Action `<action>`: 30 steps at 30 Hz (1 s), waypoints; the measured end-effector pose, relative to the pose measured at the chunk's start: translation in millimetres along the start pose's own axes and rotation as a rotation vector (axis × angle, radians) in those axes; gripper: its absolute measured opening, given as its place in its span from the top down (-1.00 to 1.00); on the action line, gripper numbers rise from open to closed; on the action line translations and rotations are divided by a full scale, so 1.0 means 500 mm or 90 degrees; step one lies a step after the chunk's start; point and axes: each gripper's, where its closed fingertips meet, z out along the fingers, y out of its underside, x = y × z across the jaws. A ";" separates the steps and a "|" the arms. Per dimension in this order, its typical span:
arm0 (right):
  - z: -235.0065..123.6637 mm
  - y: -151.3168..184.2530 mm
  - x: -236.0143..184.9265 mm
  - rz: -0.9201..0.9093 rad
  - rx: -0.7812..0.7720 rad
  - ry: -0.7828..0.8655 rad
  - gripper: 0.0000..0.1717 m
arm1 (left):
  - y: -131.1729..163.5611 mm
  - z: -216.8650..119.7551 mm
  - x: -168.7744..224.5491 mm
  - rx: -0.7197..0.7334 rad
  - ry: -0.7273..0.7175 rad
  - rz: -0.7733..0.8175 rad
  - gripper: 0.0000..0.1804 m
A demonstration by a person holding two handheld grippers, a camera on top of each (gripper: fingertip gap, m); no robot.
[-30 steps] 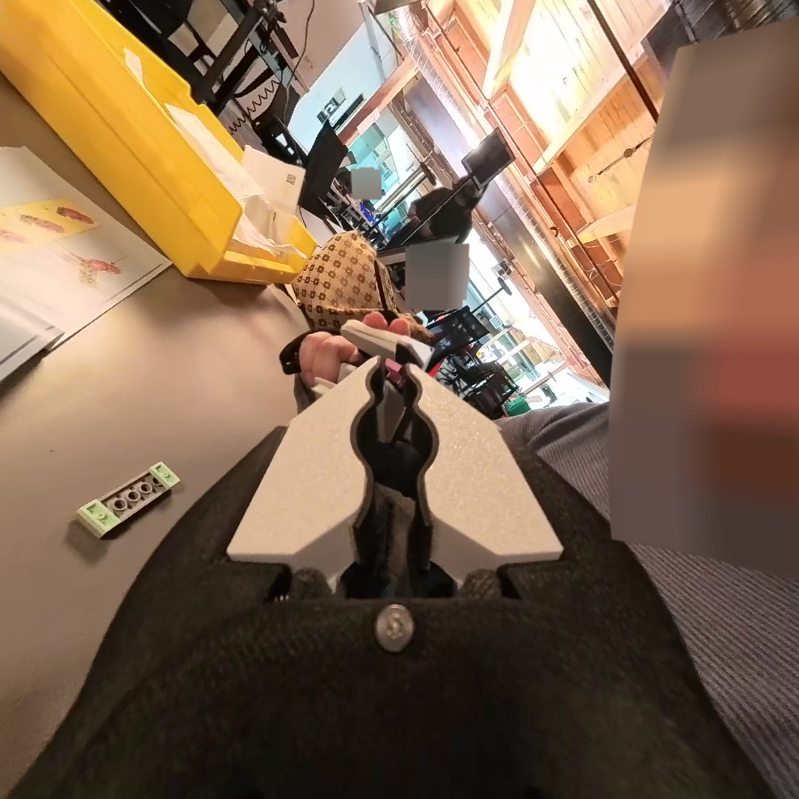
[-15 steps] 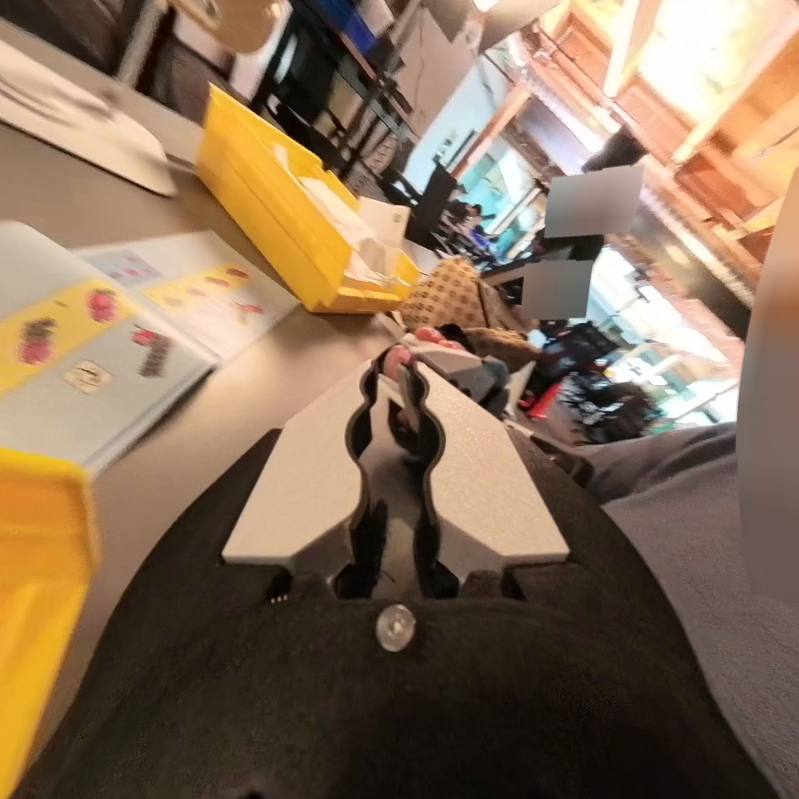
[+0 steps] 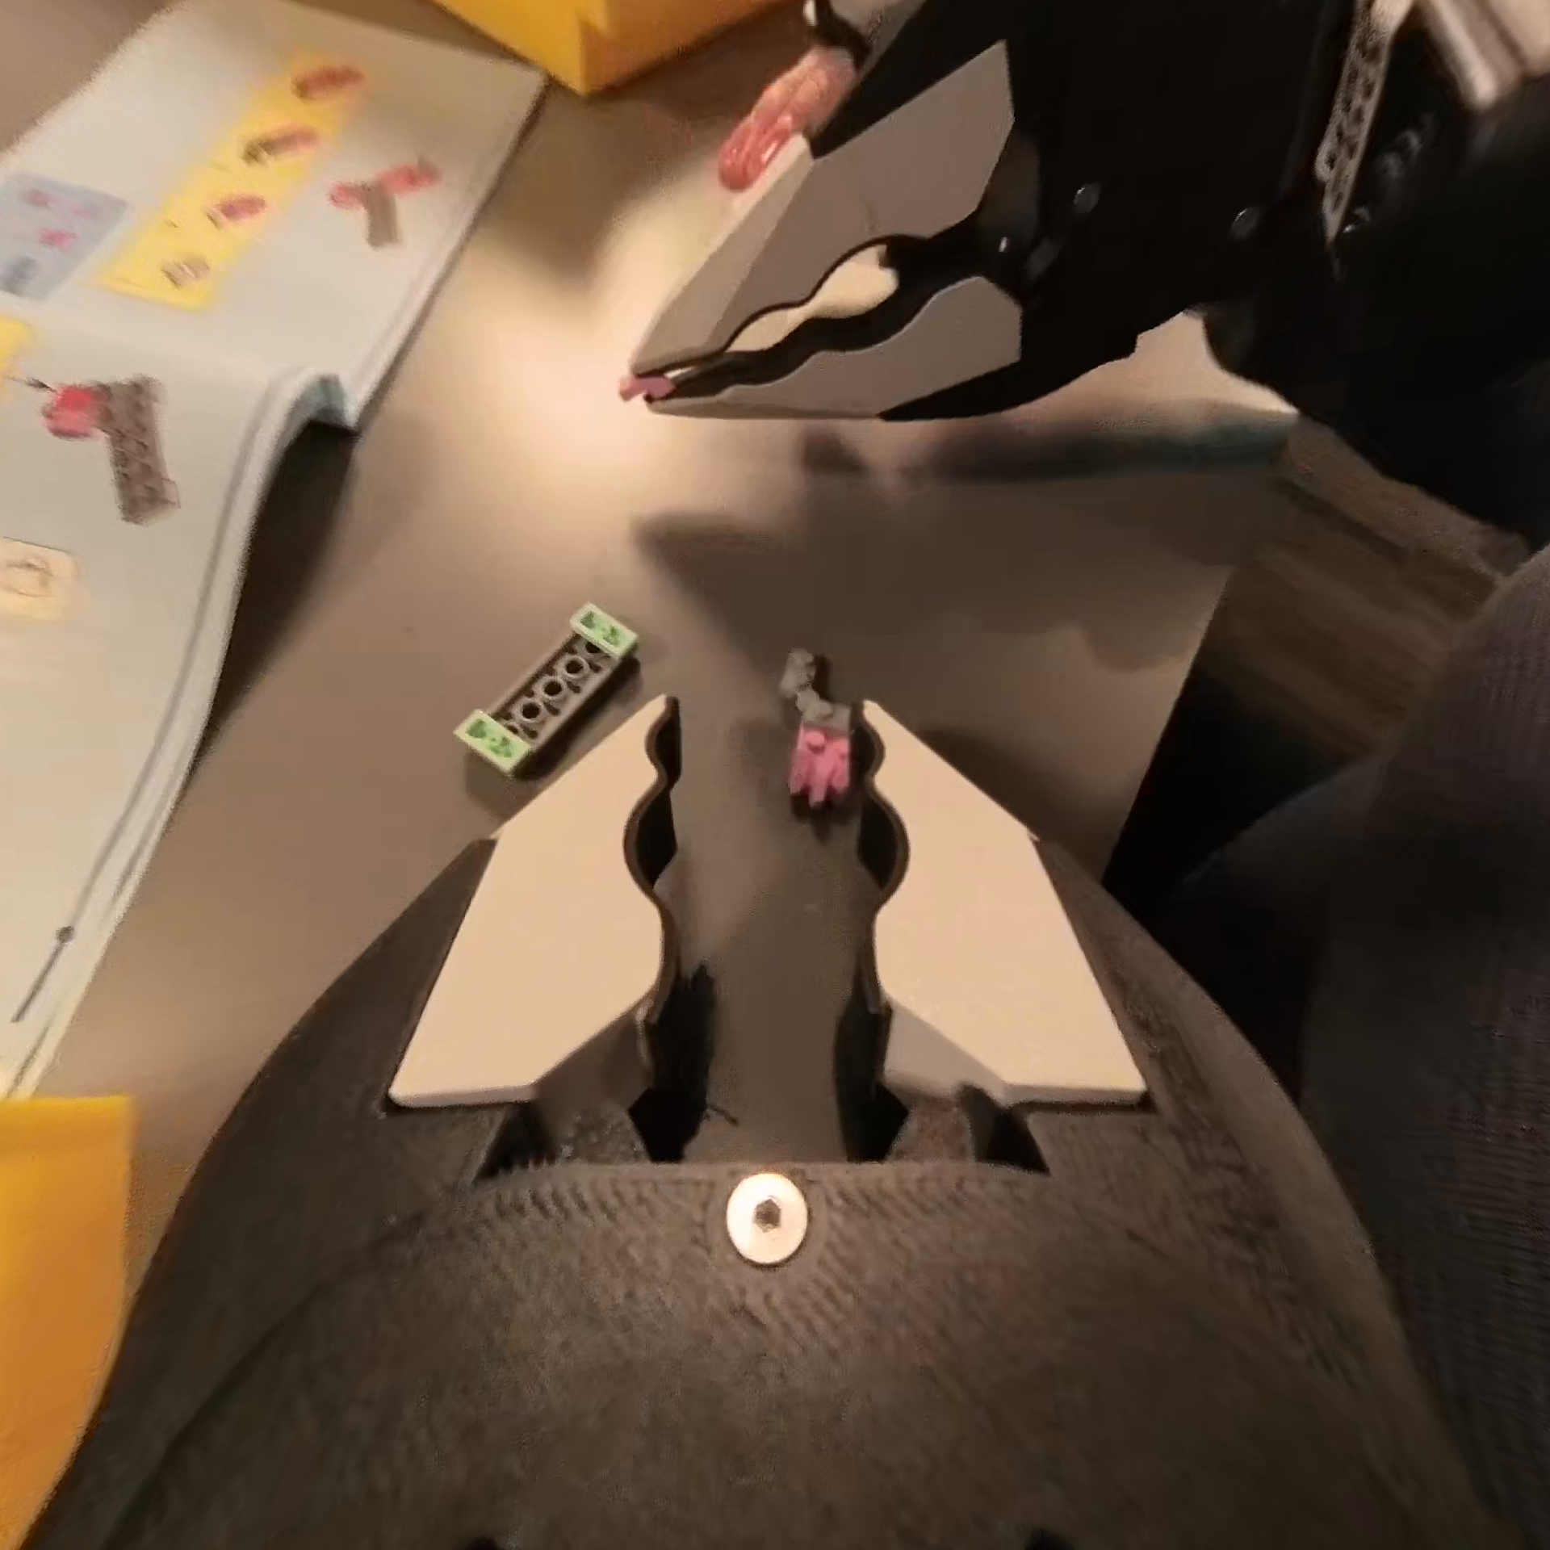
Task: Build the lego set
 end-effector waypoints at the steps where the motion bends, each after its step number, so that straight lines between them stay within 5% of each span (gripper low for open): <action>1: -0.007 0.005 -0.018 -0.018 -0.020 -0.017 0.97 | 0.008 0.004 0.006 -0.012 0.018 -0.004 0.56; 12: -0.035 -0.015 -0.068 -0.096 -0.101 -0.108 0.93 | 0.032 0.023 0.037 -0.063 0.086 0.051 0.47; 30: -0.092 -0.041 -0.107 0.423 0.025 -0.390 0.72 | 0.047 0.011 0.041 -0.069 0.096 0.124 0.57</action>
